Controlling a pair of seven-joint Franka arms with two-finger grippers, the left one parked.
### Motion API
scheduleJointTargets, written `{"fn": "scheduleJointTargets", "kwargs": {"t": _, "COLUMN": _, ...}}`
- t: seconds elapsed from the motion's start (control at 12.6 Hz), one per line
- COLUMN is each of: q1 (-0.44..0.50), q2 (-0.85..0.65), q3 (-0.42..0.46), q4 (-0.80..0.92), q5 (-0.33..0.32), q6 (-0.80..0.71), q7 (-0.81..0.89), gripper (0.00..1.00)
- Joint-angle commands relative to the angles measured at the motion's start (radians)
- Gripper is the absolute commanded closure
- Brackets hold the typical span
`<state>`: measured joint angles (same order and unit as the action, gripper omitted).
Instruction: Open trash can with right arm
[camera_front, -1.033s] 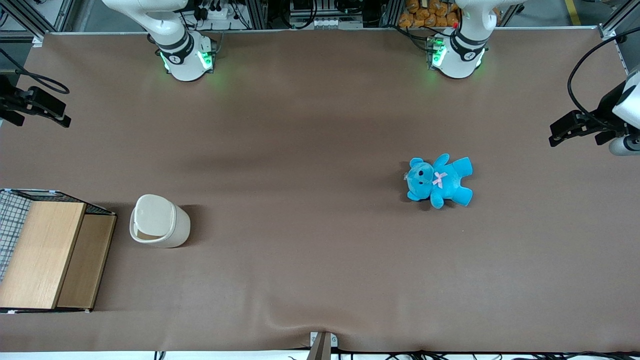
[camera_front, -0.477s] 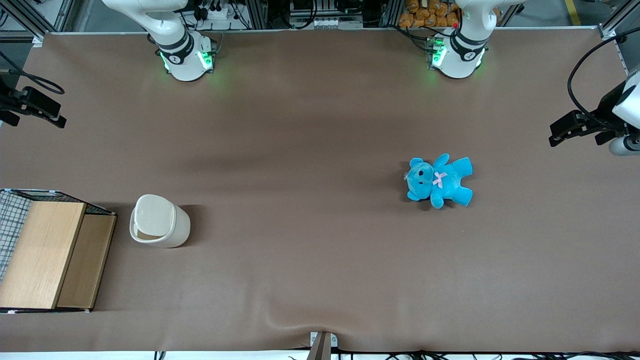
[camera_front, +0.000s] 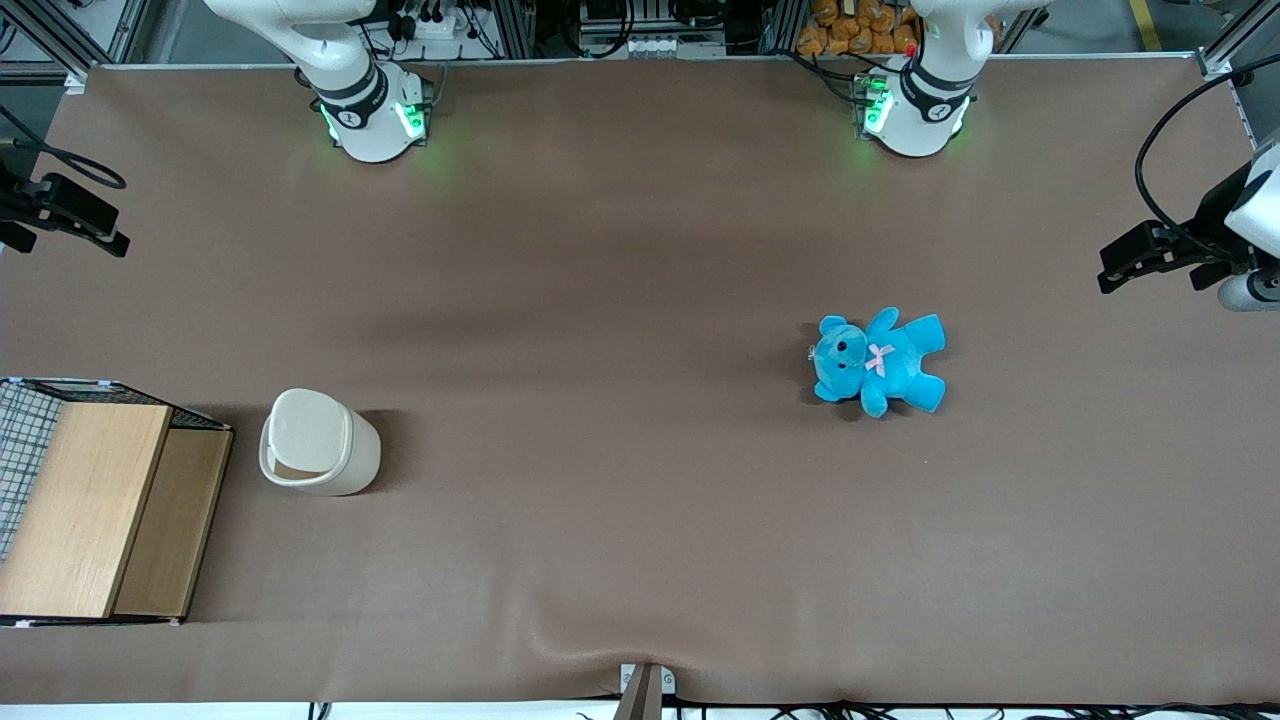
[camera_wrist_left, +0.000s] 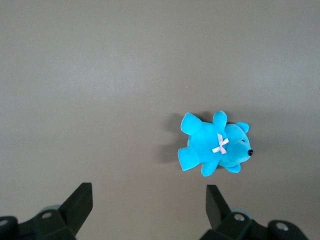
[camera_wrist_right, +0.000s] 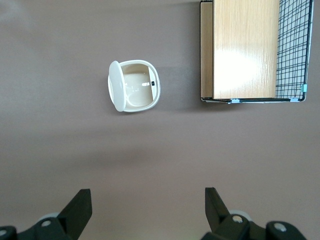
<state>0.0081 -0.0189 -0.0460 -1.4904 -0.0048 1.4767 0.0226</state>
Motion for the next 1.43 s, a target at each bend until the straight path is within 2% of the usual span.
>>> {"fn": "scheduleJointTargets", "kwargs": {"t": 0.0, "q1": -0.013, "q2": 0.008, "q3": -0.002, "q4": 0.019, "q5": -0.004, "q6": -0.006, "q7": 0.002, "gripper": 0.00}}
{"fn": "scheduleJointTargets", "kwargs": {"t": 1.35, "q1": -0.017, "q2": 0.010, "q3": -0.005, "q4": 0.015, "q5": -0.012, "q6": 0.005, "q7": -0.066, "gripper": 0.00}}
